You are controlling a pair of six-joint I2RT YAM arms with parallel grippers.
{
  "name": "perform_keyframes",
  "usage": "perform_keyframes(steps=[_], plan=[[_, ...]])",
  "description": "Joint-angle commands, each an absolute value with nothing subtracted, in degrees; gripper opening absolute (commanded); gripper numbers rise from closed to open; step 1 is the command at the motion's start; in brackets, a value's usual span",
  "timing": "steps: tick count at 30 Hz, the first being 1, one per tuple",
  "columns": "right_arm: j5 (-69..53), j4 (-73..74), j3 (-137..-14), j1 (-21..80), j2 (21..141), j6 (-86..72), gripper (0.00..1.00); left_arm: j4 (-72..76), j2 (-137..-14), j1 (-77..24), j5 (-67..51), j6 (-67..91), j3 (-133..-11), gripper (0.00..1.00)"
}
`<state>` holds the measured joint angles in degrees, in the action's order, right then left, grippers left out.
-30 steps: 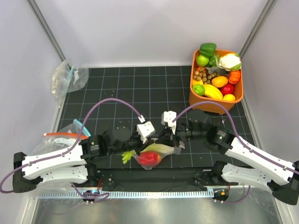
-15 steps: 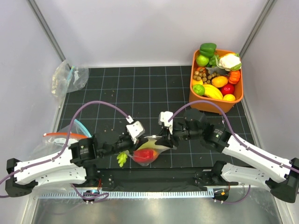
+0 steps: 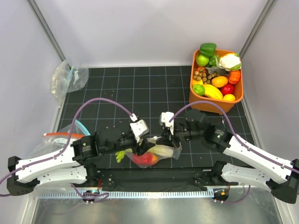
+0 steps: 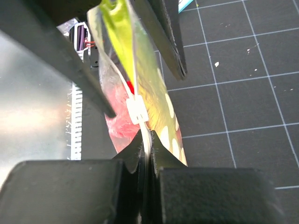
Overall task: Place the food in the zip-top bag and seal the zipper
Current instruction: Zip the zipper food storage bag at the center of the board.
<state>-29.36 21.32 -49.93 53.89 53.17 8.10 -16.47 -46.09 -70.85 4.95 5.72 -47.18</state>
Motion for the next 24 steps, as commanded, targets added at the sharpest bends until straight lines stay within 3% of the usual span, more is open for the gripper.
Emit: perform_keyframes(steps=[1,6,9,10,13,15,20,23,24], plan=[[-31.02,18.63,-52.21,53.79,53.17,6.94,0.01,-14.32,-50.34,-70.66,0.71,3.79,-52.55,0.59],[-31.73,18.54,-52.12,53.70,52.91,6.94,0.01,-14.68,-54.31,-70.75,-1.49,2.11,-54.75,0.55],[-31.91,18.28,-52.12,53.79,52.74,6.85,0.01,-14.85,-55.28,-70.66,-0.97,1.32,-55.63,0.45],[-31.99,18.37,-52.12,53.79,52.65,6.86,0.01,-14.94,-55.37,-70.75,-0.71,1.23,-55.72,0.37],[-32.17,18.37,-52.12,53.79,52.65,6.77,0.01,-14.94,-54.76,-70.75,-0.53,1.05,-55.55,0.24],[-32.17,18.46,-52.12,53.79,52.73,6.77,0.01,-14.86,-53.71,-70.75,-0.44,1.14,-55.20,0.24],[-32.17,18.46,-52.21,53.79,52.91,6.86,0.01,-13.98,-50.89,-70.75,-0.44,1.76,-53.44,0.41],[-32.34,18.46,-52.21,53.79,53.17,6.77,0.01,-13.36,-49.92,-70.66,-0.44,1.93,-52.91,0.41],[-32.43,18.46,-52.21,53.79,53.17,6.77,0.01,-13.45,-49.83,-70.75,-0.53,2.02,-53.00,0.37]])
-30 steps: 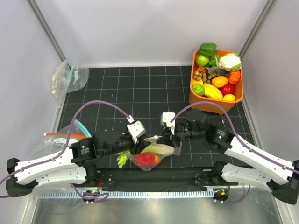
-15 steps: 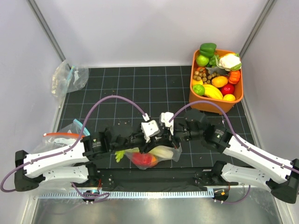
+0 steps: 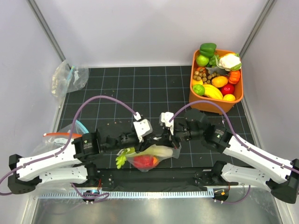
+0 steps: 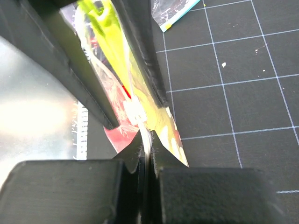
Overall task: Place the food in the zip-top bag and seal the zipper
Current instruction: Zip the zipper food storage bag at the center of the board.
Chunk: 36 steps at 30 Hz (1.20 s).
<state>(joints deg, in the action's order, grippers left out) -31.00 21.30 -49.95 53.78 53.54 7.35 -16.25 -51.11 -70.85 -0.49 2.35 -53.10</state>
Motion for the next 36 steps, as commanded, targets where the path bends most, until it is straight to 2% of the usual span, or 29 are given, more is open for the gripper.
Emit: perform_keyframes(steps=[1,3,6,8,9,10,12,14,15,18,19,32,33,35,36], plan=[[-32.43,18.37,-52.21,53.79,53.17,6.77,0.01,-13.45,-50.01,-70.66,-0.53,2.02,-53.09,0.33],[-32.34,18.37,-52.29,53.79,53.17,6.77,0.01,-13.71,-50.45,-70.75,-0.09,2.02,-53.17,0.26],[-32.43,18.37,-52.29,53.79,53.17,6.77,0.01,-14.67,-52.11,-70.75,1.67,1.93,-53.96,0.25],[-32.34,18.46,-52.29,53.79,53.09,6.68,0.01,-15.12,-53.08,-70.66,1.93,1.93,-54.40,0.31],[-32.34,18.46,-52.29,53.70,53.09,6.59,0.01,-15.20,-53.26,-70.75,1.93,1.93,-54.58,0.42],[-32.34,18.37,-52.29,53.79,53.09,6.59,0.01,-15.21,-53.26,-70.75,1.85,2.02,-54.58,0.46],[-32.43,18.37,-52.29,53.79,53.09,6.50,0.01,-15.20,-53.09,-70.66,1.85,2.02,-54.49,0.48],[-32.43,18.37,-52.29,53.79,53.00,6.50,0.01,-15.29,-52.65,-70.75,1.93,1.93,-54.40,0.34],[-32.43,18.37,-52.29,53.79,53.00,6.50,0.01,-15.29,-52.39,-70.66,2.72,2.02,-54.32,0.21],[-32.08,18.37,-52.29,53.70,53.00,6.42,0.01,-15.29,-50.72,-70.75,6.13,2.63,-53.44,0.03],[-31.21,18.37,-52.29,53.79,52.91,6.33,0.01,-15.29,-50.19,-70.75,7.20,3.07,-53.09,0.01],[-16.97,14.50,-48.69,52.30,46.41,2.82,0.01,-16.61,-36.48,-70.75,16.70,9.75,-45.09,0.00],[-17.14,14.07,-48.52,52.12,46.23,2.73,0.01,-16.35,-36.21,-70.66,16.87,9.76,-44.74,0.01],[-18.36,13.71,-48.51,52.03,46.58,2.64,0.01,-16.09,-37.26,-70.66,16.96,9.67,-45.09,0.09],[-18.37,13.80,-48.60,52.03,46.84,2.55,0.01,-16.35,-37.96,-70.75,17.05,9.49,-45.87,0.04]])
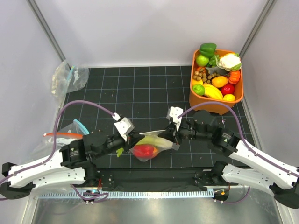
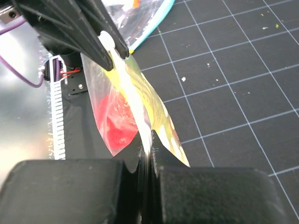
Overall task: Place the food in the zip-top bag and seal the zipper
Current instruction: Zip the zipper food storage bag at the center of the board.
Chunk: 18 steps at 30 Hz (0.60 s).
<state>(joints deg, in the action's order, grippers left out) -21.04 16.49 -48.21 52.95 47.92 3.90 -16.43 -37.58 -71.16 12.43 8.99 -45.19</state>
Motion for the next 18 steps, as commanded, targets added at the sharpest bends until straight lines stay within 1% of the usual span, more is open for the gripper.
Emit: perform_keyframes(steps=[1,5,9,12,18], plan=[[-18.11,14.06,-48.78,51.94,47.28,2.55,0.01,-17.04,-38.58,-70.75,17.31,9.41,-46.40,0.00],[-15.56,14.59,-48.78,51.24,46.59,2.11,0.01,-18.37,-38.94,-70.66,21.00,10.37,-46.50,0.00],[-14.42,13.54,-48.16,50.89,45.36,1.58,0.01,-18.37,-35.95,-70.75,23.81,11.77,-45.09,0.00],[-11.00,12.92,-47.38,50.80,44.30,1.15,0.01,-17.67,-32.09,-70.75,25.39,12.39,-43.86,0.00],[-12.66,12.57,-47.46,50.54,44.82,1.06,0.01,-17.05,-33.22,-70.75,24.17,12.13,-44.03,0.00]])
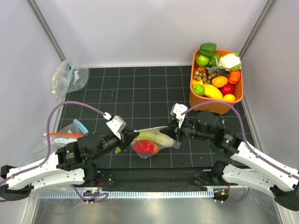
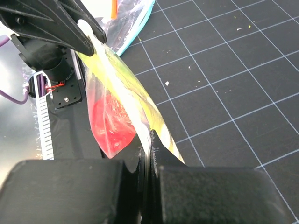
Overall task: Place the food in the zip-top bag and seal the zipper
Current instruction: Zip the zipper food storage bag at the center of the board.
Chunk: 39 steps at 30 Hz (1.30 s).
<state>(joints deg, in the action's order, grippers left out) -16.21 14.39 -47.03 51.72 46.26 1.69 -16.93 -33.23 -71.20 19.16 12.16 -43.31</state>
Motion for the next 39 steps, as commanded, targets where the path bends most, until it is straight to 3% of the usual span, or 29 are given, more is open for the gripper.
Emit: perform_keyframes(steps=[1,2,3,5,10,14,19,22,33,39], plan=[[-12.83,12.66,-47.55,50.54,45.17,1.05,0.01,-17.31,-33.92,-70.66,24.17,12.04,-44.38,0.02],[-13.35,12.66,-47.64,50.54,45.44,1.14,0.01,-17.40,-35.14,-70.75,23.56,11.78,-44.91,0.08],[-13.53,12.48,-47.55,50.54,45.53,1.06,0.01,-17.32,-35.59,-70.66,23.21,11.69,-45.17,0.29],[-13.62,11.17,-47.20,50.54,45.44,0.36,0.01,-17.05,-36.21,-70.75,22.24,11.69,-45.44,0.58],[-5.04,7.74,-45.01,50.10,43.60,-3.60,0.01,-14.95,-32.79,-70.75,19.60,11.78,-44.13,0.85],[5.00,6.77,-43.33,48.43,40.79,-6.59,0.01,-12.22,-28.31,-70.75,21.61,12.22,-40.70,0.93],[5.72,6.15,-41.93,43.69,38.15,-10.01,0.01,-5.56,-23.39,-70.75,31.27,12.83,-34.55,0.98],[4.75,5.54,-41.22,41.40,36.30,-11.16,0.01,-1.42,-22.59,-70.75,30.86,12.40,-30.68,1.00],[3.78,6.94,-45.09,40.17,30.94,-19.41,0.01,4.75,-39.89,-70.58,29.00,9.93,-30.23,1.00],[3.34,7.03,-47.28,40.17,27.42,-22.06,0.01,6.49,-42.11,-69.88,27.61,11.25,-30.06,1.00]])
